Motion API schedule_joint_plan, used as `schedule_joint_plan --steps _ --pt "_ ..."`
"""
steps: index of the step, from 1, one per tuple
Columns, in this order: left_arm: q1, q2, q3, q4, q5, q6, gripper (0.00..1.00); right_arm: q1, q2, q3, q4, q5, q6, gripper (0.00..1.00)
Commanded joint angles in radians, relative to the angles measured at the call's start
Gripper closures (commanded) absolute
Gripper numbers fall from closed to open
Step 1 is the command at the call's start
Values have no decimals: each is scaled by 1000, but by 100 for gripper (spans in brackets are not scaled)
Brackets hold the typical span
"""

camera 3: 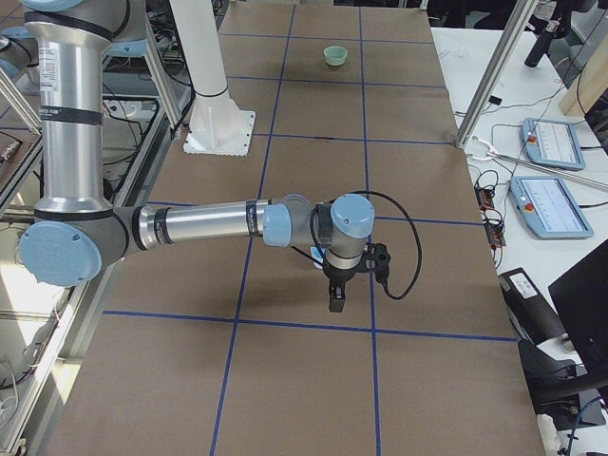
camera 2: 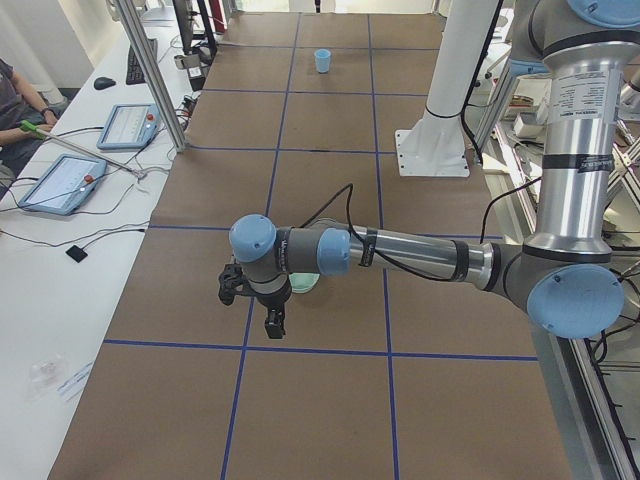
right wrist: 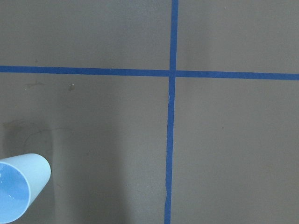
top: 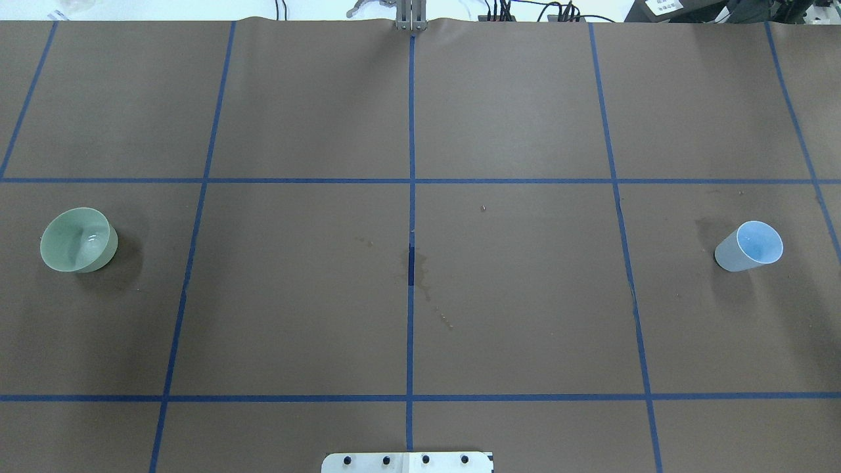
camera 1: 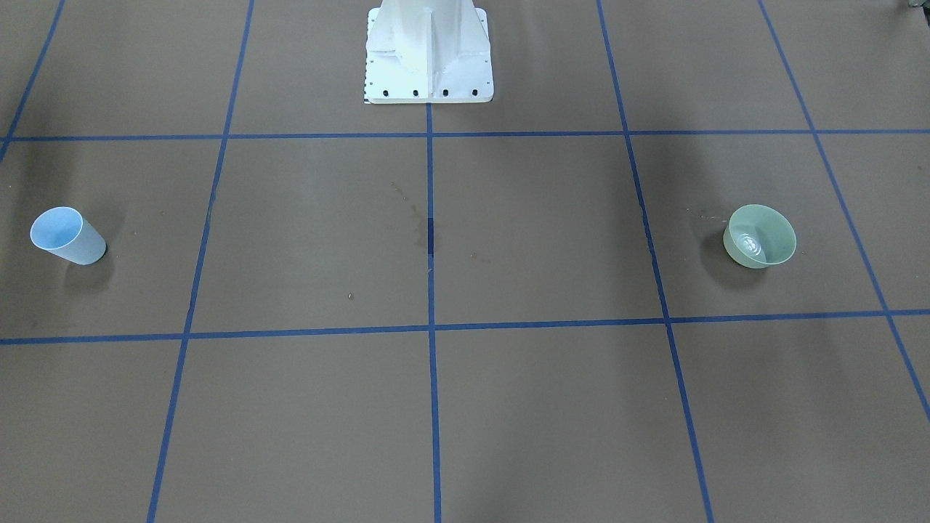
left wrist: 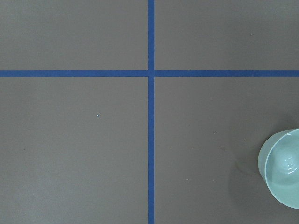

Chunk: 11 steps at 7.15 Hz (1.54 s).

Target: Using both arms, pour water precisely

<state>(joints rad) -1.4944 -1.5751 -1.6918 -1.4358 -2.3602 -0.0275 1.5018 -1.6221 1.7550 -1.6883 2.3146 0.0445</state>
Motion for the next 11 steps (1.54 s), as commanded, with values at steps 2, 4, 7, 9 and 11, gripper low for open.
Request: schedule_joint_plan --steps 2,4,7,9,11 --pt "14 4 -9 -8 2 3 0 0 -8 18 2 0 1 1" --pt "14 7 -31 -9 -4 -3 0 0 -9 27 2 0 1 1" --pt "16 6 -54 -12 -7 -5 0 -2 -21 32 4 16 3 1" --pt "25 6 -49 -84 -8 -32 0 -5 -19 29 6 16 3 1" --pt "52 6 -39 -109 -7 -41 0 -5 -18 21 10 17 5 1"
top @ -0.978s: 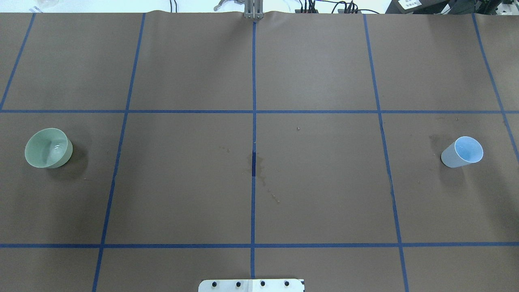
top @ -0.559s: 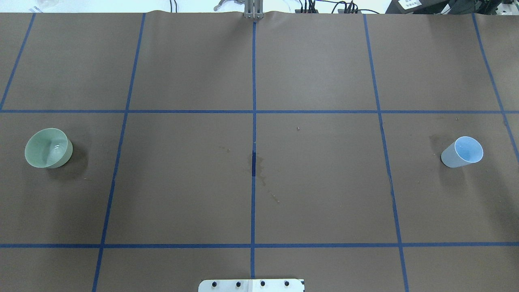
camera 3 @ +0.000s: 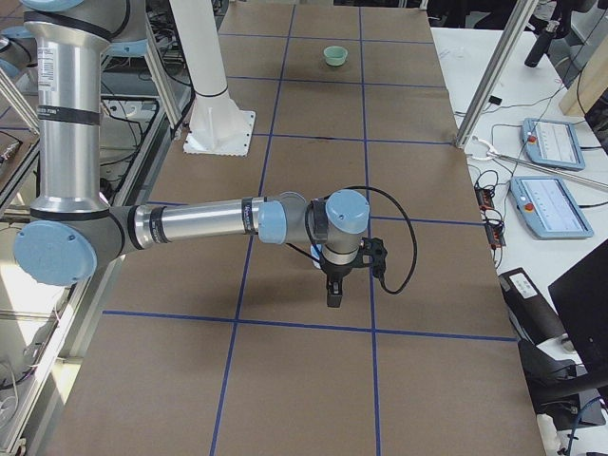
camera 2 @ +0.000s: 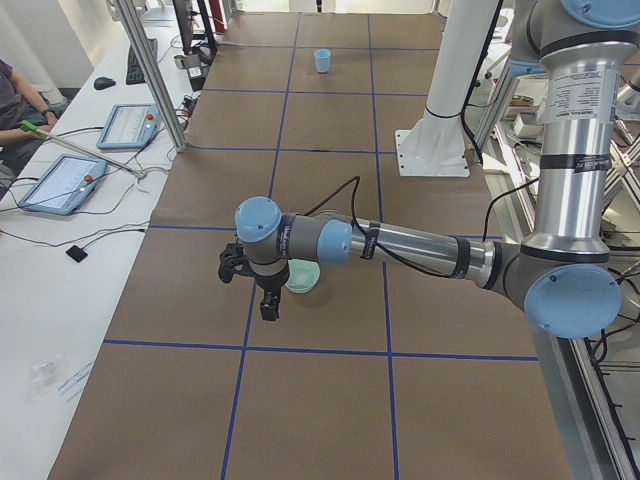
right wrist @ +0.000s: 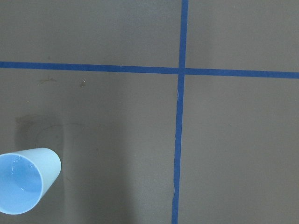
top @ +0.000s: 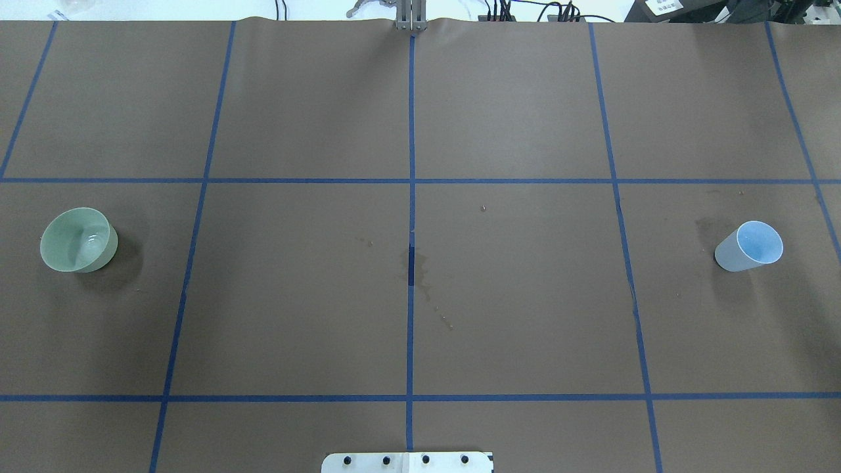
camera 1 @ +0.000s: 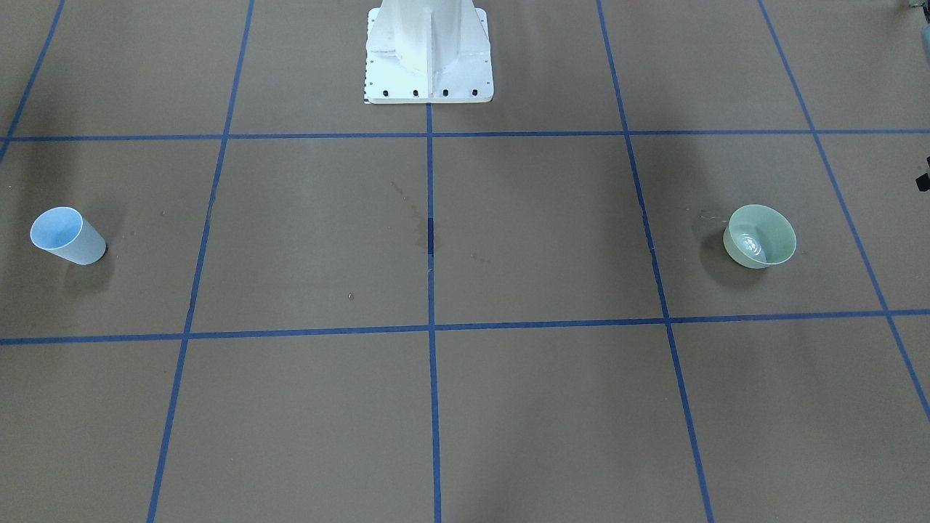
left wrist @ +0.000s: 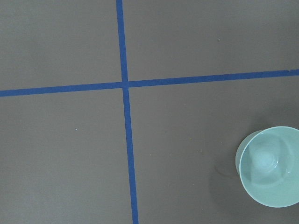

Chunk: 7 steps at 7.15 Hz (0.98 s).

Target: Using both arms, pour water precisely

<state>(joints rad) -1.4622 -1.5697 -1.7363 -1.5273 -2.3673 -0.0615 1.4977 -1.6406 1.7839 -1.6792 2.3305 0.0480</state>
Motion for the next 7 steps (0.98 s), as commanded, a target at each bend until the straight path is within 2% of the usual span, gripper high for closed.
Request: schedule_joint_plan --steps 1,3,5,6,7 --pt "43 0 4 -31 0 -6 1 0 2 -21 1 -2 1 1" --pt "121 -9 73 -146 2 -59 1 0 -2 -26 1 33 -5 1" --pt "248 -10 81 -249 2 -305 1 0 -2 -18 3 64 -7 1" --pt "322 -10 87 -296 6 -352 1 0 -2 -20 3 72 -7 1" --pt "335 -15 127 -336 7 -377 1 -2 -2 -20 3 75 -7 1"
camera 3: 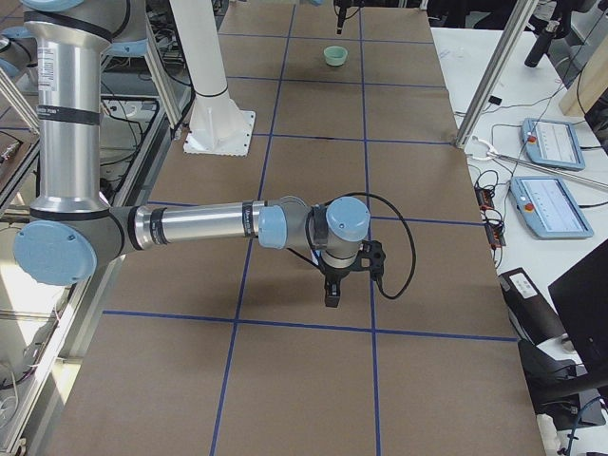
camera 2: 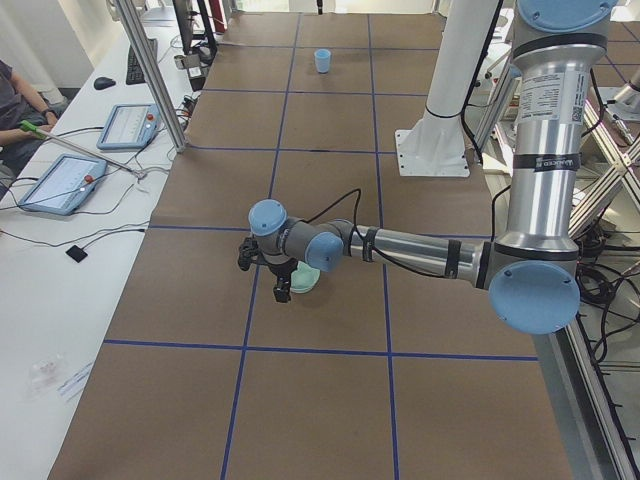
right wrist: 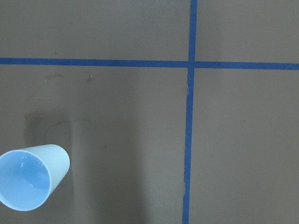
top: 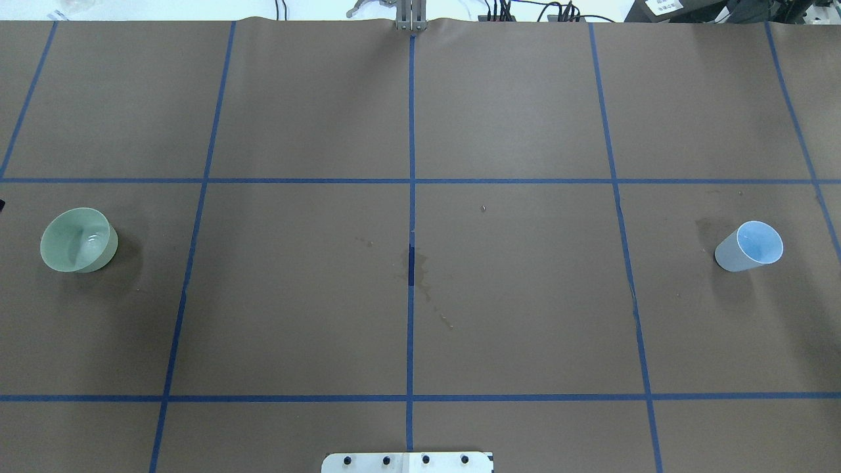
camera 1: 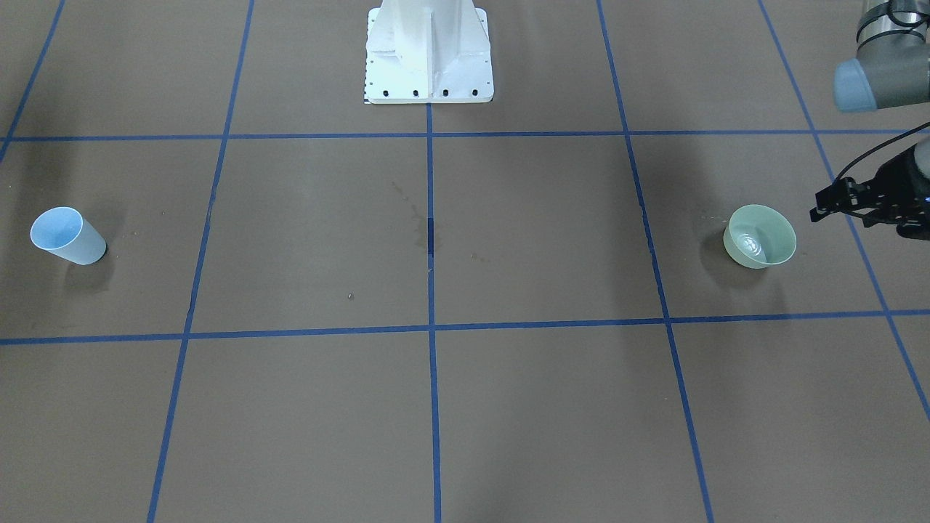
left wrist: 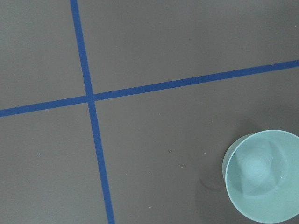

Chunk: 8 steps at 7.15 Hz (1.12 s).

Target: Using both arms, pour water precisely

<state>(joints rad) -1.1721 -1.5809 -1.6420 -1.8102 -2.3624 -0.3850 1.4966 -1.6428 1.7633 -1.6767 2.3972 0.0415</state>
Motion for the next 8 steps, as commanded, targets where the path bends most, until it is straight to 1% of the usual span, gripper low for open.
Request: schedule_joint_plan --steps 1,2,3,4,5,6,7,8 --pt "46 -33 106 -126 0 -73 1 -1 0 1 0 8 -2 1" --pt "61 -39 146 -186 -1 -113 1 -4 1 1 0 11 -2 1" --pt "68 -47 183 -220 -2 -115 1 -7 1 1 0 22 -2 1" --pt "77 -47 185 -227 -3 -117 7 -9 1 1 0 22 -2 1" --pt "89 -47 185 -227 -5 -117 23 -10 3 1 0 23 0 1" --pt "103 -47 185 -227 -5 -118 53 -10 3 1 0 22 -2 1" --pt "106 -45 185 -222 -6 -118 100 -12 3 4 2 22 -3 1" --pt "106 -45 180 -219 -8 -118 100 -12 6 4 3 22 -3 1"
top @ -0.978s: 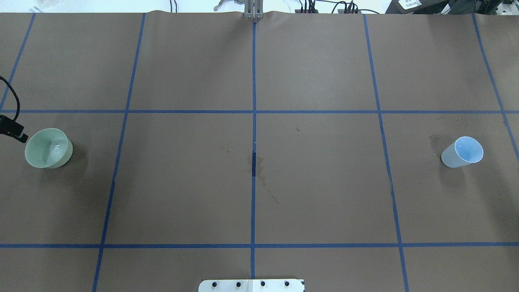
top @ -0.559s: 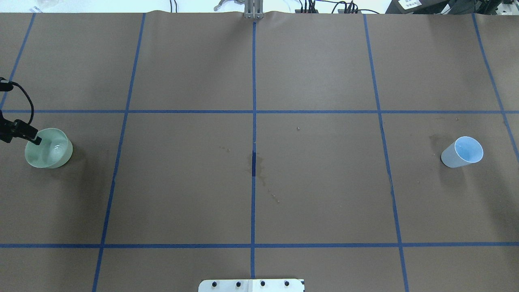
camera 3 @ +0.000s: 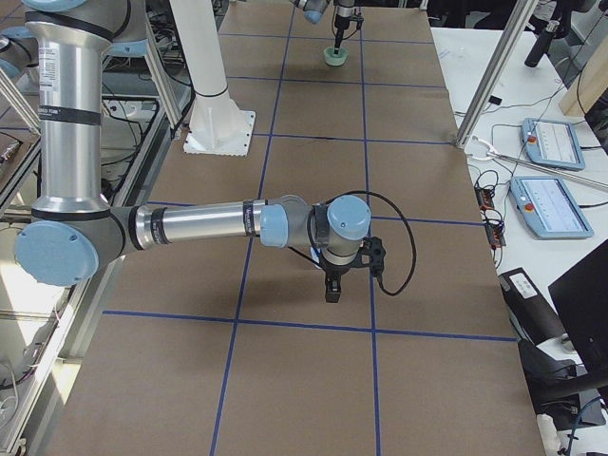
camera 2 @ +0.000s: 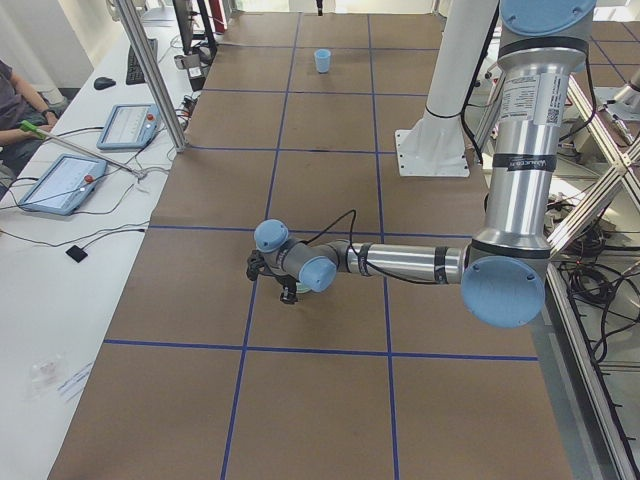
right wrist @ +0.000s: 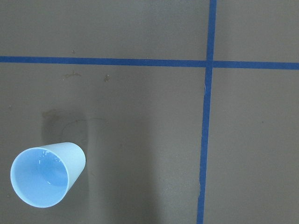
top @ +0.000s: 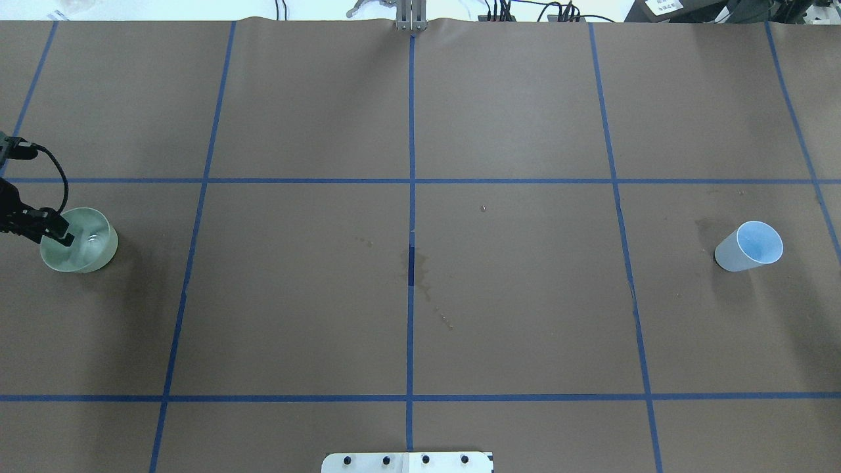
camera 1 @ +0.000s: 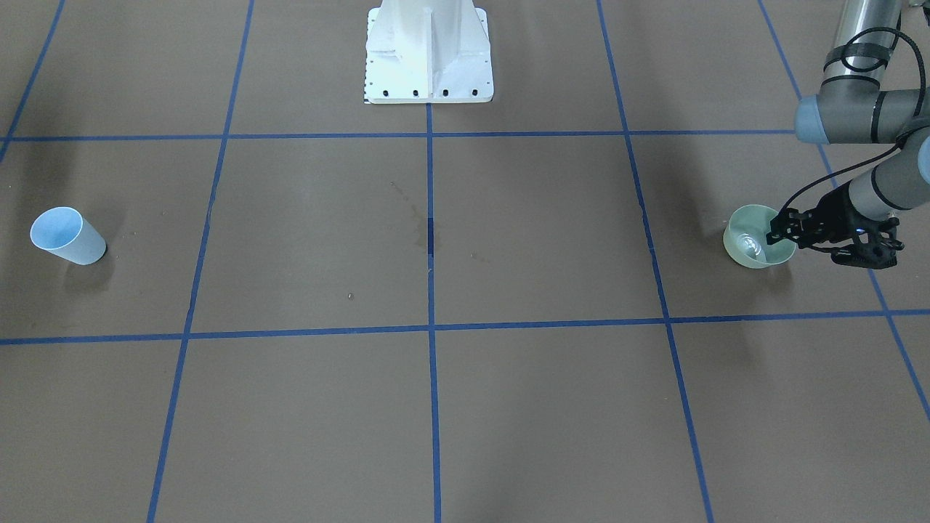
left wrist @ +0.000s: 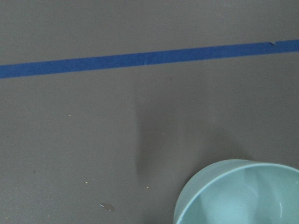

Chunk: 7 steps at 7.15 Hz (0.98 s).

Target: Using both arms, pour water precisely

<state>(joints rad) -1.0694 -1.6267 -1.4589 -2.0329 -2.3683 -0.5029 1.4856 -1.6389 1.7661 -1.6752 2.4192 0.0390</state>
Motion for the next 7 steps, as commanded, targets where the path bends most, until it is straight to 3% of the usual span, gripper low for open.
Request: schedule_joint_plan --steps 1,3,5,7 --pt "3 -4 -9 3 -8 0 100 -1 -1 -4 47 1 4 1" --pt "2 -86 -53 29 -155 -88 100 -1 -2 -7 63 1 -4 1" --pt "5 -175 -104 30 -149 -300 100 -1 -4 -11 115 -8 2 1" --pt "157 -255 -197 28 -74 -565 100 -5 -4 -10 118 -6 2 1"
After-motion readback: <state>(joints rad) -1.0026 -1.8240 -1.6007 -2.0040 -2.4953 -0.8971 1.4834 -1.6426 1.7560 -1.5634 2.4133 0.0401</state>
